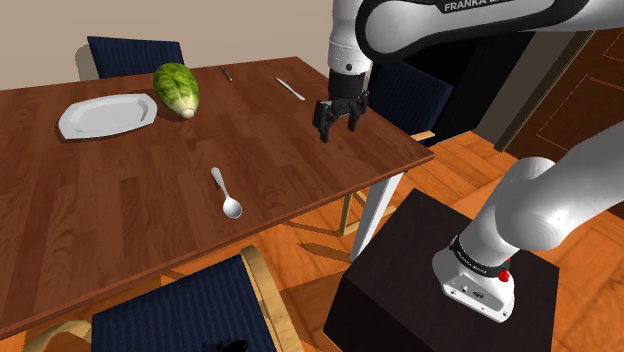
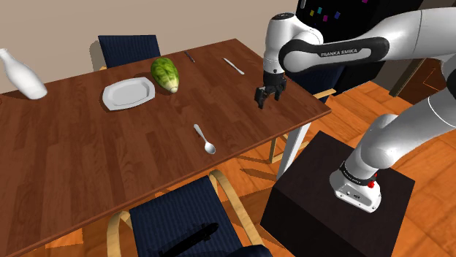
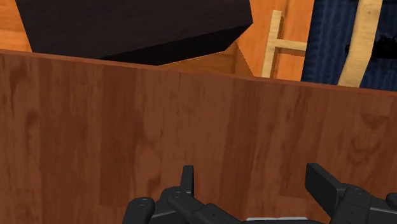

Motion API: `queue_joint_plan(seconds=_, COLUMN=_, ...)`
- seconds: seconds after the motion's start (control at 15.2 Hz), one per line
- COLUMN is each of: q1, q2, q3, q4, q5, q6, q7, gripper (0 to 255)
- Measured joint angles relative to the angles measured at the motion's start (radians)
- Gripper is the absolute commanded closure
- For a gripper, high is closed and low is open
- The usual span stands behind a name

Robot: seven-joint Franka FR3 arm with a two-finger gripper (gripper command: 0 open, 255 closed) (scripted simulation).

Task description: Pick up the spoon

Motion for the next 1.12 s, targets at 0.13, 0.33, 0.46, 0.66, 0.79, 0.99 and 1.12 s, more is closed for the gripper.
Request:
queue_joint_plan(seconds=0.13, q1=0.009, q2=0.056, q3=0.022, q4=0.027, q5=0.014, q6=0.028, q7=0.036, gripper=0)
queue_joint_plan(seconds=0.33, q1=0.023, q2=0.151, q3=0.054, q4=0.099, q5=0.026, q6=0.052, q7=0.094, gripper=0)
queue_joint_plan(seconds=0.46, q1=0.03, q2=0.216, q3=0.07, q4=0.143, q5=0.03, q6=0.073, q7=0.128, gripper=0)
queue_joint_plan(seconds=0.66, q1=0.047, q2=0.324, q3=0.097, q4=0.238, q5=0.027, q6=0.087, q7=0.188, gripper=0)
queue_joint_plan(seconds=0.79, q1=0.062, q2=0.389, q3=0.112, q4=0.298, q5=0.024, q6=0.094, q7=0.229, gripper=0)
queue_joint_plan(seconds=0.99, q1=0.085, q2=0.492, q3=0.129, q4=0.396, q5=0.014, q6=0.102, q7=0.285, gripper=0)
queue_joint_plan(seconds=1.12, q1=0.103, q2=0.576, q3=0.135, q4=0.483, q5=0.0, q6=0.103, q7=0.319, gripper=0)
